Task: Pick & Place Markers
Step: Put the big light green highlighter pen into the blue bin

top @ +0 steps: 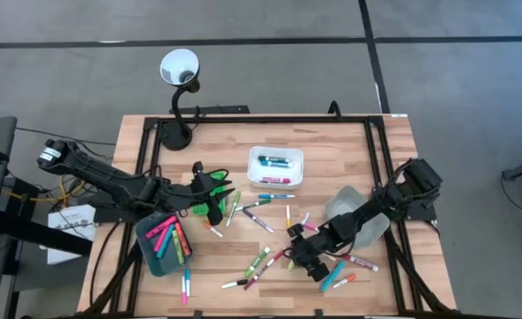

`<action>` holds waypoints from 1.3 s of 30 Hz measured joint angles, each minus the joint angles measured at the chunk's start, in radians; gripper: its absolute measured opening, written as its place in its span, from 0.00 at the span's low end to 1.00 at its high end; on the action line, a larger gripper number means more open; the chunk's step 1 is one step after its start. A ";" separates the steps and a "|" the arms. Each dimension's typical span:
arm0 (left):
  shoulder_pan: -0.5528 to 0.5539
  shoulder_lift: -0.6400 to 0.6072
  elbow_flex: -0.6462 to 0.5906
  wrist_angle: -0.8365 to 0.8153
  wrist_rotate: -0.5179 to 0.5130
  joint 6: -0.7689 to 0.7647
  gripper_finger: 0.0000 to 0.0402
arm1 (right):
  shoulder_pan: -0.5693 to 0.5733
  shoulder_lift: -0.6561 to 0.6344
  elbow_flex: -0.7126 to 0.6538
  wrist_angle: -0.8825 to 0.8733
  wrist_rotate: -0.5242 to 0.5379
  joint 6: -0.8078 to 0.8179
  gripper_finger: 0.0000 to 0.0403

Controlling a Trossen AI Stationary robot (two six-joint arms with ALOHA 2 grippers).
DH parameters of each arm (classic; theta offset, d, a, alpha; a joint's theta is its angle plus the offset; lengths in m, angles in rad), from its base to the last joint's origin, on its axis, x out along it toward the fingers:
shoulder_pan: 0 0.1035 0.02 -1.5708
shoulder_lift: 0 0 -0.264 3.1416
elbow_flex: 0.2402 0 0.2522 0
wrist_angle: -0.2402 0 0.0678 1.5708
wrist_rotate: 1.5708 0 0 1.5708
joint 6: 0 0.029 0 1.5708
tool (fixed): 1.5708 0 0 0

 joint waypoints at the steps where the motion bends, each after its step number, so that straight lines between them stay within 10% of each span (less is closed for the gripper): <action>1: 0.000 0.000 0.000 0.003 0.000 0.000 0.26 | 0.000 0.004 0.001 0.001 0.000 -0.028 0.39; 11: 0.000 0.000 0.000 0.017 0.000 0.000 0.26 | -0.037 -0.057 0.001 0.003 -0.110 -0.086 0.12; 20: 0.000 0.000 0.000 0.025 0.000 0.011 0.26 | -0.102 -0.406 0.003 0.078 -0.113 -0.234 0.17; 26: 0.000 0.040 0.000 0.059 0.116 0.126 0.26 | -0.233 -0.529 -0.171 0.493 -0.268 -0.452 0.17; 33: 0.059 0.212 0.000 0.335 0.172 0.340 0.30 | -0.416 -0.350 -0.314 1.226 -0.272 -0.156 0.17; 39: 0.143 0.318 -0.001 0.487 0.258 0.363 0.44 | -0.484 -0.180 -0.279 1.389 -0.275 -0.022 0.18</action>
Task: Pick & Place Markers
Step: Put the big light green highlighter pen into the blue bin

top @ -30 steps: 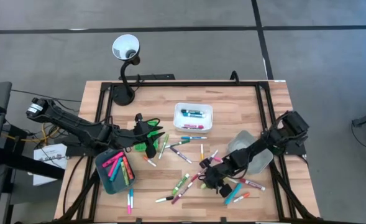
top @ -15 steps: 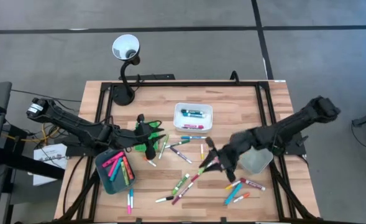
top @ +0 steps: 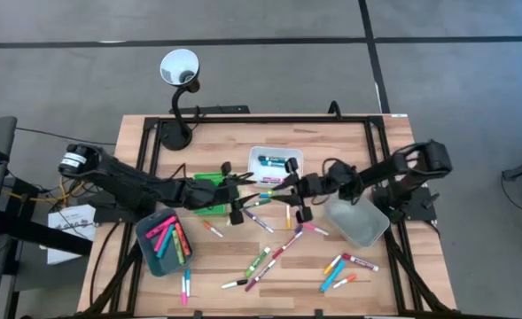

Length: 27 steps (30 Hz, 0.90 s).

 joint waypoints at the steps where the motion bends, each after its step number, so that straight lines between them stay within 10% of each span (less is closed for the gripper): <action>1: 0.008 0.004 0.000 0.019 0.035 -0.012 0.46 | -0.006 0.023 0.014 -0.002 0.000 -0.004 0.18; 13: 0.034 0.010 0.000 0.101 0.181 -0.054 0.57 | -0.022 0.191 0.160 -0.005 -0.004 -0.014 0.18; 27: 0.023 0.010 -0.001 0.076 0.180 -0.131 0.16 | -0.022 0.220 0.206 -0.016 -0.004 -0.055 0.22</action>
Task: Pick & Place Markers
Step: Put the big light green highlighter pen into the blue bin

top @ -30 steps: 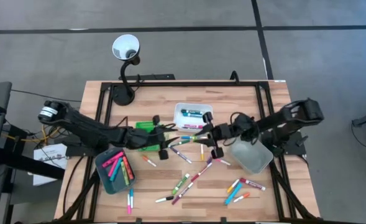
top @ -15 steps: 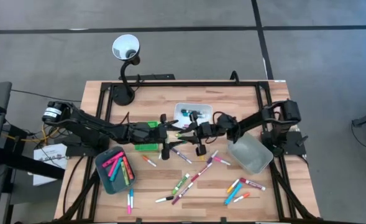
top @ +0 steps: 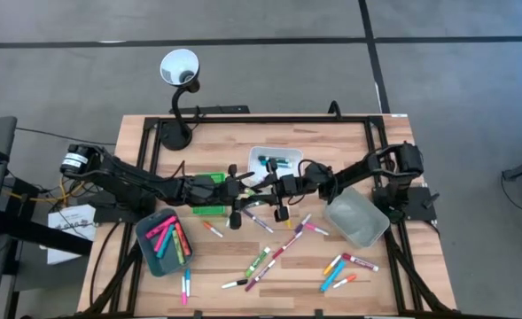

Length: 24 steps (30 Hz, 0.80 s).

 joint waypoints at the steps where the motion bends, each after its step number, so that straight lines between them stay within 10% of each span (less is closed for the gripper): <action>1: 0.000 0.000 0.000 -0.001 0.003 -0.005 0.16 | 0.000 0.000 0.006 -0.011 -0.008 -0.003 0.25; 12: -0.045 -0.043 0.002 -0.110 -0.106 -0.099 0.18 | -0.006 -0.036 0.049 -0.138 -0.067 0.015 0.63; 19: -0.129 -0.334 0.002 -0.644 -0.238 -0.272 0.17 | -0.020 -0.174 0.047 -0.357 -0.025 0.005 0.67; 24: -0.160 -0.521 0.003 -1.119 -0.041 -0.626 0.18 | -0.047 -0.268 0.047 -0.552 -0.005 -0.037 0.67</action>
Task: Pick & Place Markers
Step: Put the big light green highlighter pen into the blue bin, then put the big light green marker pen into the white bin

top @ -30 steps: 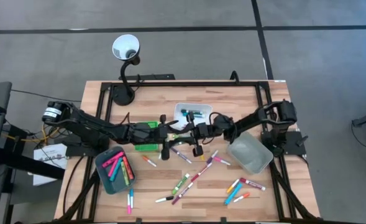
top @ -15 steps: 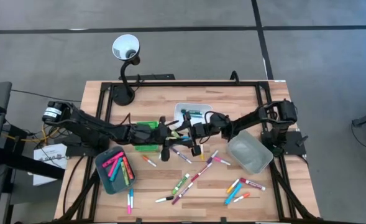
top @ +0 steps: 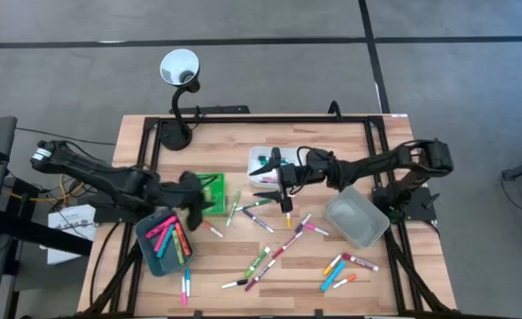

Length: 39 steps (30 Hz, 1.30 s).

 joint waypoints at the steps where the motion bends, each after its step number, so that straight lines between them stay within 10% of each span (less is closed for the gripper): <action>1: -0.011 -0.022 0.000 -0.084 0.081 -0.035 0.18 | -0.004 -0.015 0.000 -0.036 0.003 -0.001 0.67; 5: -0.058 -0.099 -0.002 -0.198 0.298 -0.168 0.18 | -0.017 -0.040 0.000 -0.083 0.008 -0.001 0.67; 21: -0.254 0.010 -0.204 -0.327 0.534 -0.759 0.20 | -0.017 -0.032 0.000 -0.097 0.007 -0.009 0.67; 39: -0.239 0.057 -0.176 -0.303 0.542 -0.782 0.47 | -0.016 -0.032 0.001 -0.097 0.007 -0.002 0.67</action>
